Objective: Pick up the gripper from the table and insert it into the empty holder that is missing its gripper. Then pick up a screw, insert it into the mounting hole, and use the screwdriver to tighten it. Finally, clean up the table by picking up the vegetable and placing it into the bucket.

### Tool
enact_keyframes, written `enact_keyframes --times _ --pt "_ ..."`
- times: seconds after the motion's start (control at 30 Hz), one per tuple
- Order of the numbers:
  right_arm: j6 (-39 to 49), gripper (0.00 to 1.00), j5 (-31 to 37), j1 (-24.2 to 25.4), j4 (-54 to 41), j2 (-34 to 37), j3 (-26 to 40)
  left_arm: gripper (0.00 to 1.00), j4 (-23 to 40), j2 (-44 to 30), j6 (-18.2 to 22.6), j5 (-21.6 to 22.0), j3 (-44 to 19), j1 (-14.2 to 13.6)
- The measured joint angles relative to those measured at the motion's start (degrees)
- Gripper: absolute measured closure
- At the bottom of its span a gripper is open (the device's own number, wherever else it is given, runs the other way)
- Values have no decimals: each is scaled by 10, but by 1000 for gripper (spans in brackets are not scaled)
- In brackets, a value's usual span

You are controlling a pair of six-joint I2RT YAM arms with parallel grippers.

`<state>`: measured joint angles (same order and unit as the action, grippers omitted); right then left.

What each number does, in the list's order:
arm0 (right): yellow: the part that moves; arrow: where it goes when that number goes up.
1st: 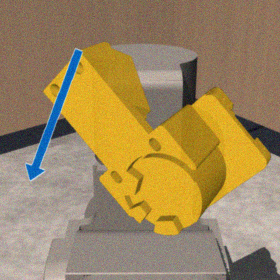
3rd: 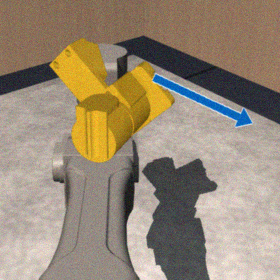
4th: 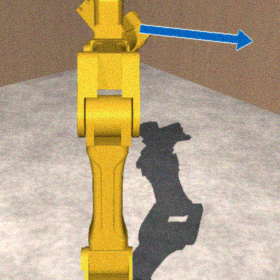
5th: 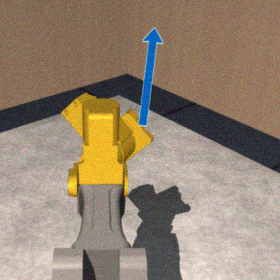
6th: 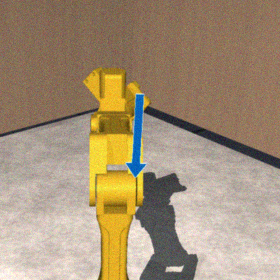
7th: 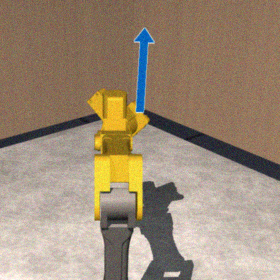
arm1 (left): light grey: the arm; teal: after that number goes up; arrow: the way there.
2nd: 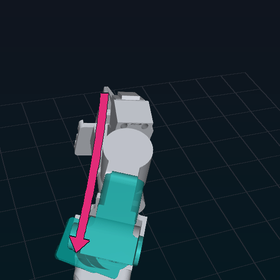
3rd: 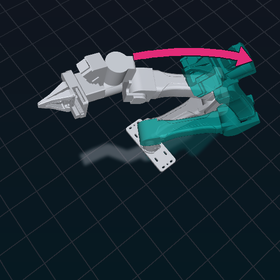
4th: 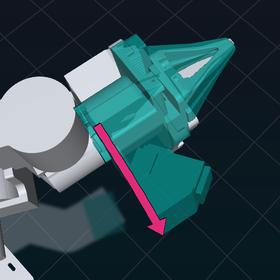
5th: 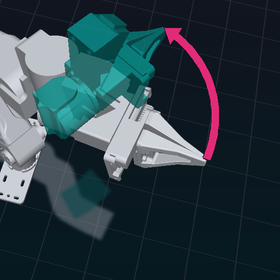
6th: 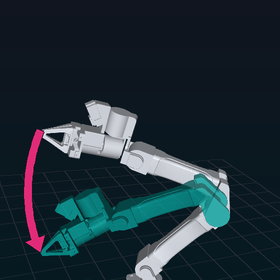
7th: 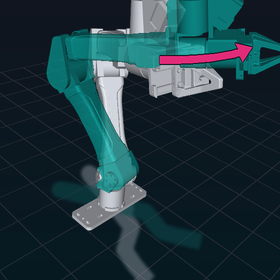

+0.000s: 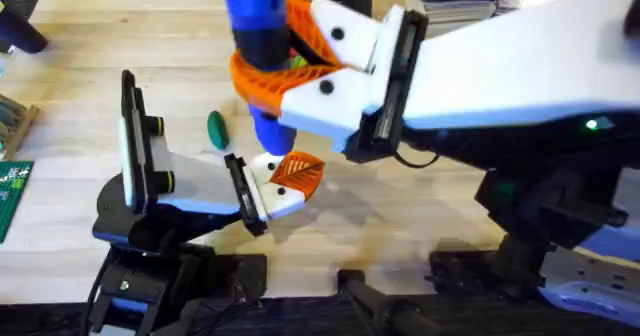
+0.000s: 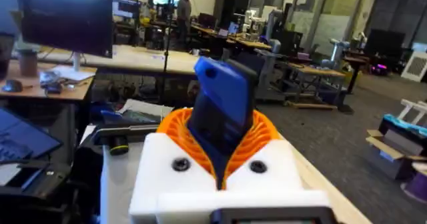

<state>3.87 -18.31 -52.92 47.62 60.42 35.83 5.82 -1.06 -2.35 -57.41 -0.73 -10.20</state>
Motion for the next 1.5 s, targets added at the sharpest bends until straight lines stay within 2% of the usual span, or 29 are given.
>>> enact_keyframes --times 0.2,0.43,0.67,1.5 --pt "61 972 0 -34 0 7 0 997 0 0 0 0 0 0" --pt "84 972 0 -38 3 7 0 997 0 0 0 0 0 0" --pt "86 972 0 -49 28 7 0 997 0 0 0 0 0 0" --pt "56 972 0 -52 14 18 0 997 0 0 0 0 0 0"
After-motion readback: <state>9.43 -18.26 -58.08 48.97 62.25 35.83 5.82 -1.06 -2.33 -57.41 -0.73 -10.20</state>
